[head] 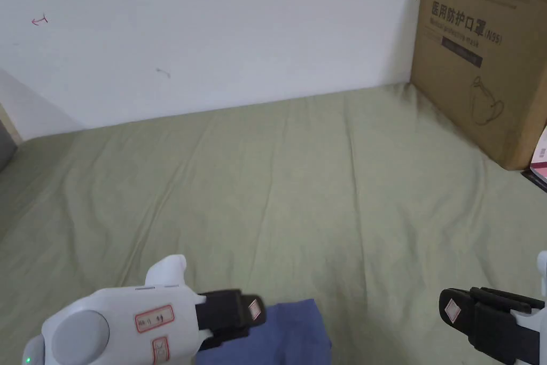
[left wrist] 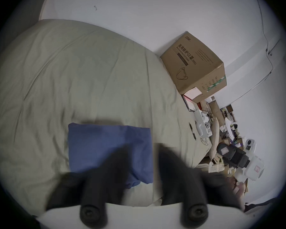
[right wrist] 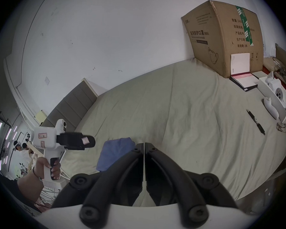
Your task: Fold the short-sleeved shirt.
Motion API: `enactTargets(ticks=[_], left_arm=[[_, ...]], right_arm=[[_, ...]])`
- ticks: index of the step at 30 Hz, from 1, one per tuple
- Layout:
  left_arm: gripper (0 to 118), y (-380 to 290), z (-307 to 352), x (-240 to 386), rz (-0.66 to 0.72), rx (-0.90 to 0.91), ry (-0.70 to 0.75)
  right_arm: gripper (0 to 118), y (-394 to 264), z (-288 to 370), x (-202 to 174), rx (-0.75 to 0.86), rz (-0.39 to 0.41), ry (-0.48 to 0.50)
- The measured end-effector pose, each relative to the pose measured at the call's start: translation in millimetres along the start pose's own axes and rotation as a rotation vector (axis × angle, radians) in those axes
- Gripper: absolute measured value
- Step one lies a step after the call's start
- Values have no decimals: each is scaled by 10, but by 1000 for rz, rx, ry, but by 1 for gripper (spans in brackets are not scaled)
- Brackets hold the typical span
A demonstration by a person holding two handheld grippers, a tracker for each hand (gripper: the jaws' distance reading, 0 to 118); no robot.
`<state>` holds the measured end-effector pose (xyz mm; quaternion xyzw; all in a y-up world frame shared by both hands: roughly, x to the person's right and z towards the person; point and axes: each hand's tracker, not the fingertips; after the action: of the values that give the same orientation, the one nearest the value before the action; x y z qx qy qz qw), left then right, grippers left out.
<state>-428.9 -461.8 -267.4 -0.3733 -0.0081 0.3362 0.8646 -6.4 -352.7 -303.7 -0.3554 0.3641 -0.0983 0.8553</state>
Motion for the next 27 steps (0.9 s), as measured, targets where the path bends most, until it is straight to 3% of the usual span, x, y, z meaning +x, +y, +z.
enactTargets(ticks=[1, 2, 8, 10, 16, 21, 24, 27], left_arm=[[3, -39, -46, -19, -4, -20, 15], [0, -96, -99, -39, -9, -30, 44], [0, -474, -945, -41, -95, -245, 87], [0, -615, -1204, -107, -50, -279, 108], [0, -956, -1777, -156, 141, -327, -29], [0, -738, -1438, 24, 42, -248, -23], [0, -318, -742, 229, -42, 6, -48], [0, 104, 225, 449, -219, 301, 28]], right_arm=[[1, 7, 2, -7, 8, 0, 4], [1, 11, 6, -15, 16, 2, 8], [1, 18, 9, -40, 19, 13, 6], [1, 2, -7, -26, 10, 13, 1], [1, -64, -90, -7, -23, -5, -14], [1, -70, -75, -74, -23, -34, 42], [1, 12, 11, -177, 25, -24, 82], [1, 137, 174, -347, 168, 48, 83]])
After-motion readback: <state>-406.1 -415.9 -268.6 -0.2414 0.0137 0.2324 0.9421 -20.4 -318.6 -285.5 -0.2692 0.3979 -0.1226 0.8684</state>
